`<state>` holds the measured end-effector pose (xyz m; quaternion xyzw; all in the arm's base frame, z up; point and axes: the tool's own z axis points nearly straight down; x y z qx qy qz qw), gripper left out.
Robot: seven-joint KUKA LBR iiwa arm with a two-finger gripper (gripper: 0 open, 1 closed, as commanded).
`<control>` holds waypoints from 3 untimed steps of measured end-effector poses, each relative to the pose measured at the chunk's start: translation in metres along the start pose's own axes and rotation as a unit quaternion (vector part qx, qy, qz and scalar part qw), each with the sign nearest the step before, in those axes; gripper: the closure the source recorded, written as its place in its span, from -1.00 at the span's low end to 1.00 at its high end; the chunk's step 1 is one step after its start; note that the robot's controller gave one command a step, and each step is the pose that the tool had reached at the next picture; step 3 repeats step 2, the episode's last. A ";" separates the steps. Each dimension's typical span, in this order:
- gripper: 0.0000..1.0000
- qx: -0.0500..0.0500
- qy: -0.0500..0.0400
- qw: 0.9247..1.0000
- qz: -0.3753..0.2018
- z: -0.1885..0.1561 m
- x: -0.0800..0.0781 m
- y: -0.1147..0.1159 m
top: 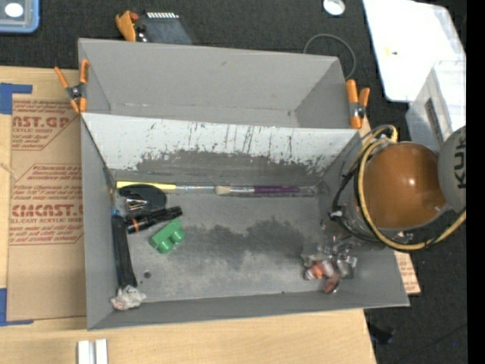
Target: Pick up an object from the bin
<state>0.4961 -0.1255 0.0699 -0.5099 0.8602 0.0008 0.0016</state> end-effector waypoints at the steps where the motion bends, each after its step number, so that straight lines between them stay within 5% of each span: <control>1: 1.00 0.000 0.000 1.000 0.000 0.000 0.000 0.000; 3: 1.00 -0.005 0.001 1.000 0.000 -0.019 0.000 0.003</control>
Offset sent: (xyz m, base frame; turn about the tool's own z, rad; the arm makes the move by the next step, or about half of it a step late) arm 0.0001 0.0001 0.0522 -0.0003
